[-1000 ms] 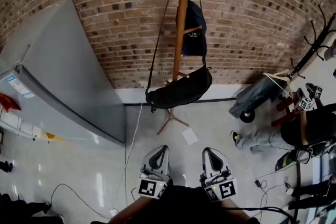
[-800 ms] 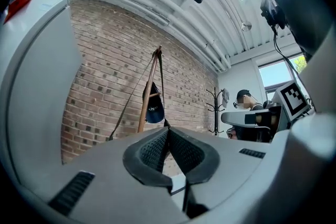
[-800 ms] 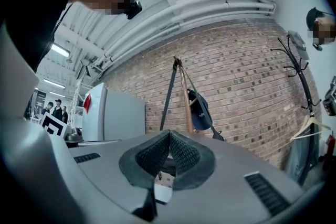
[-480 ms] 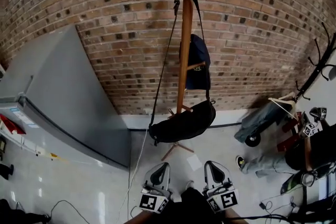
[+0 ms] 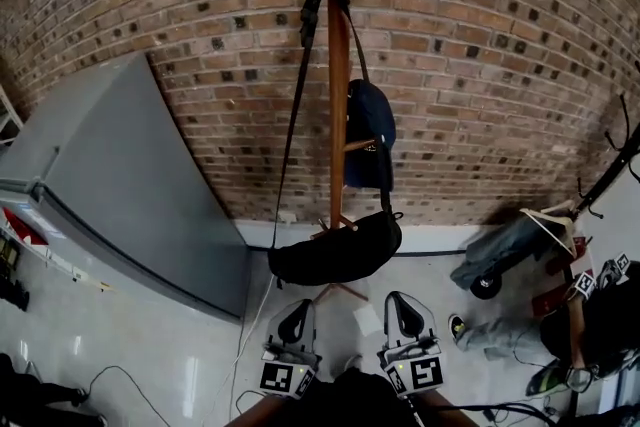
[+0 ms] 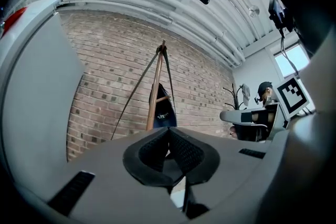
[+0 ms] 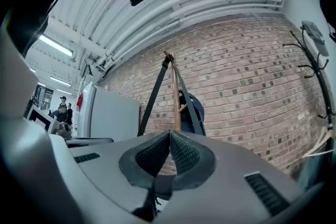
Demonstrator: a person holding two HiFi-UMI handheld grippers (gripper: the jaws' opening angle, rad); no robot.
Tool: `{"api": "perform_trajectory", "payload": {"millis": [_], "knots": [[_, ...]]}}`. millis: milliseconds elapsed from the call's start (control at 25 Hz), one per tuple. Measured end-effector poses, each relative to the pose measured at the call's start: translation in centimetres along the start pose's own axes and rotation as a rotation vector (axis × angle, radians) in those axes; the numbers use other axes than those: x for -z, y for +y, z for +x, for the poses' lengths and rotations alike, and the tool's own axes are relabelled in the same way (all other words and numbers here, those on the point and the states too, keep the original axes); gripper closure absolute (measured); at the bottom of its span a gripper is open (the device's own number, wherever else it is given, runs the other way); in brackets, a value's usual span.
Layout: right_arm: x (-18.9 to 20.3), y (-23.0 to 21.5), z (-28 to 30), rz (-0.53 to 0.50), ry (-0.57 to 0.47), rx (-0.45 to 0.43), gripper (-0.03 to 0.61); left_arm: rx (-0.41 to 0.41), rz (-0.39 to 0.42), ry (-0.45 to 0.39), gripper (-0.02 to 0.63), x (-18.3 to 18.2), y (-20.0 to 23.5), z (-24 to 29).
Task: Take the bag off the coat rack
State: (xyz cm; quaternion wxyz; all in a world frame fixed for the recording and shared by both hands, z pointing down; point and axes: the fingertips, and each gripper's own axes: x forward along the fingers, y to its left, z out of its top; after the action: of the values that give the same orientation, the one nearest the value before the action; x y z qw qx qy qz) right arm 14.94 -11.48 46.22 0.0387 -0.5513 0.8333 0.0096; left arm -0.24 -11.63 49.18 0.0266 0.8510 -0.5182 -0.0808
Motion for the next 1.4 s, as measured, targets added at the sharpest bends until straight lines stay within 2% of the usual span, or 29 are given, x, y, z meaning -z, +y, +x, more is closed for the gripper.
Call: {"api": "perform_trajectory", "payload": {"millis": [160,280,400,520,680,720,800,1000,1200,1400], "knots": [[-0.7,-0.3,2.0,-0.033,0.025,-0.054,0.566,-0.014,-0.019,0.016,0.598,0.0,-0.1,0.5],[-1.7,-0.4,3.6,-0.049,0.016,-0.063,0.566,-0.006,-0.022,0.025,0.598,-0.2,0.2,0.8],[-3.5,-1.0,5.7,-0.046,-0.008,-0.053,0.566,0.005,0.000,0.036,0.598,-0.2,1.0,1.0],[-5.9,-1.6,8.2,-0.055,-0.036,-0.043,0.565,0.009,-0.015,0.030,0.598,-1.1,1.7,1.4],[-8.6,-2.1,11.1,-0.078,-0.063,-0.025,0.563,0.094,-0.008,-0.009,0.598,-2.7,1.1,2.5],[-8.9,-2.0,11.8,-0.078,-0.064,-0.024,0.547,0.104,-0.005,-0.001,0.597,-2.6,1.0,2.7],[-9.2,-2.0,12.9,-0.073,-0.058,-0.024,0.468,0.097,-0.010,0.018,0.597,-2.3,1.3,3.4],[-9.0,-2.9,14.4,-0.080,-0.045,0.022,0.466,0.077,0.008,0.015,0.598,-4.0,1.8,6.1],[-10.0,-4.7,16.0,-0.082,-0.071,0.073,0.467,0.094,0.012,0.013,0.598,-4.4,0.5,8.0],[-11.7,-4.8,18.1,-0.120,-0.083,0.045,0.466,0.137,-0.004,0.015,0.598,-4.2,-1.4,8.3]]}}
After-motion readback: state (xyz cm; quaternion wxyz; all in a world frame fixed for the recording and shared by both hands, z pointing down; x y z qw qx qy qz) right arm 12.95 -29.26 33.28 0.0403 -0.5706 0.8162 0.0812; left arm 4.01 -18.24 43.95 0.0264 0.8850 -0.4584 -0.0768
